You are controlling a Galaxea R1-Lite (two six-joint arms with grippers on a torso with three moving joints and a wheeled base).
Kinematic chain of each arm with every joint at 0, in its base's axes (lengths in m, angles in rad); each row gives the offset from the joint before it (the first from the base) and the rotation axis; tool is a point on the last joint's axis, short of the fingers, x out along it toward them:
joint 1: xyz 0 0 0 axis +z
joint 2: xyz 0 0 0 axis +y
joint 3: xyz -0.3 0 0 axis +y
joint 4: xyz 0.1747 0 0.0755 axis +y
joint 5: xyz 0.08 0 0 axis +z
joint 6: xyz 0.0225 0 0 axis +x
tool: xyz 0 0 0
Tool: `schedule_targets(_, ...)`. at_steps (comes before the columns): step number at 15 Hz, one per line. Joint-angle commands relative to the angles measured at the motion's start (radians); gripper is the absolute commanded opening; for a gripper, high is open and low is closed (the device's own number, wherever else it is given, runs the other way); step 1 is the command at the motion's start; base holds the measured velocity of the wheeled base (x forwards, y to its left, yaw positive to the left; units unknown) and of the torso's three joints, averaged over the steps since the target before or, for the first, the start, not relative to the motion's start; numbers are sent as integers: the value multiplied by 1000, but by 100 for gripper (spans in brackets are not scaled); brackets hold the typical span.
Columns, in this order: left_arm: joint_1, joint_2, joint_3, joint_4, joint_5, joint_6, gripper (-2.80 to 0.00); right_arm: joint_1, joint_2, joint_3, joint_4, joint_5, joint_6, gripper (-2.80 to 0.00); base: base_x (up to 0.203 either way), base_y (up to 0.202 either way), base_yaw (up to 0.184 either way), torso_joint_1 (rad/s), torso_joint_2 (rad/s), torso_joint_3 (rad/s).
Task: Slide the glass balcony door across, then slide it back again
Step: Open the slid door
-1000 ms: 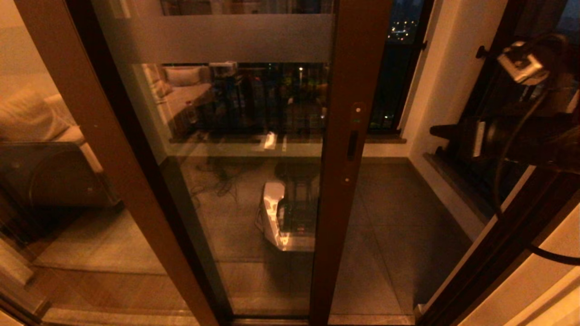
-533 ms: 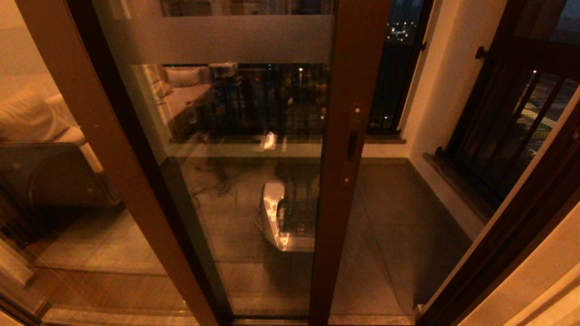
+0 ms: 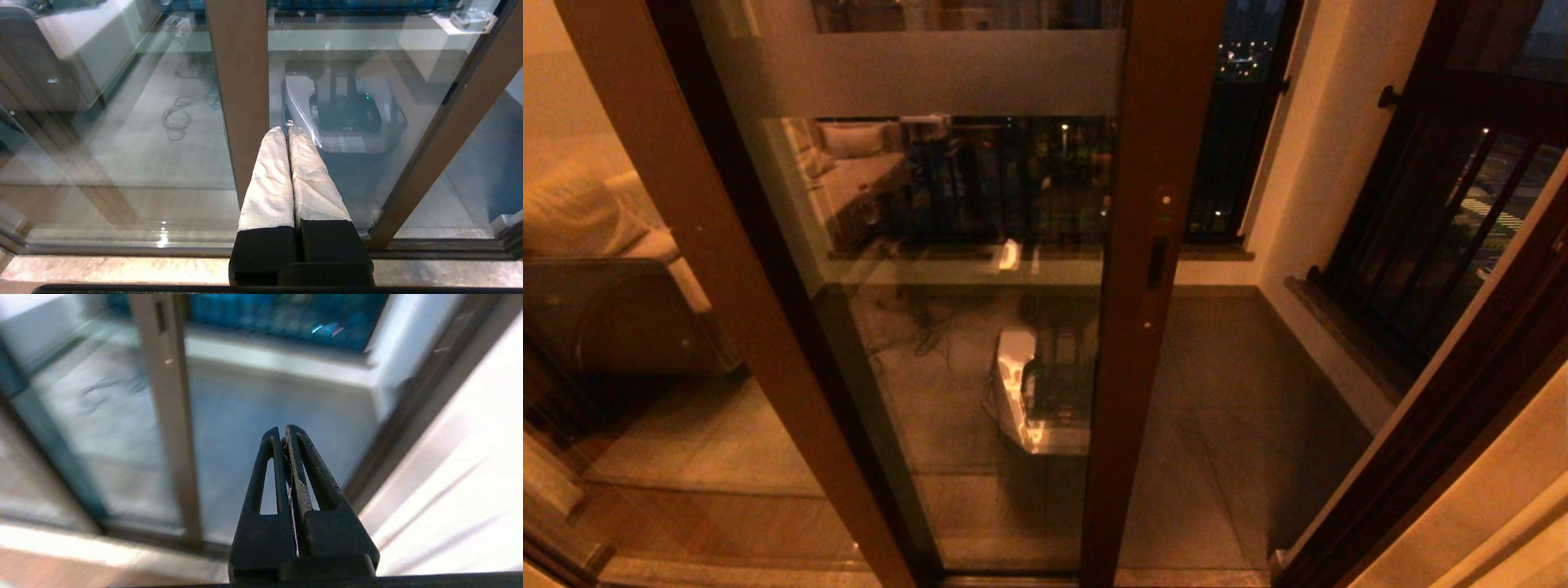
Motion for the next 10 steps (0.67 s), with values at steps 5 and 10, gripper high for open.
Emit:
schedule_targets(5,0,1,0,0,0,0,-280,-97,-372,45,272,69,-18,-280,0,0,0,0,0,0)
schedule_targets(10,0,1,0,0,5,-1,-280,-113,-429,349,203,85,79,-280,0,0,0,0,0,0)
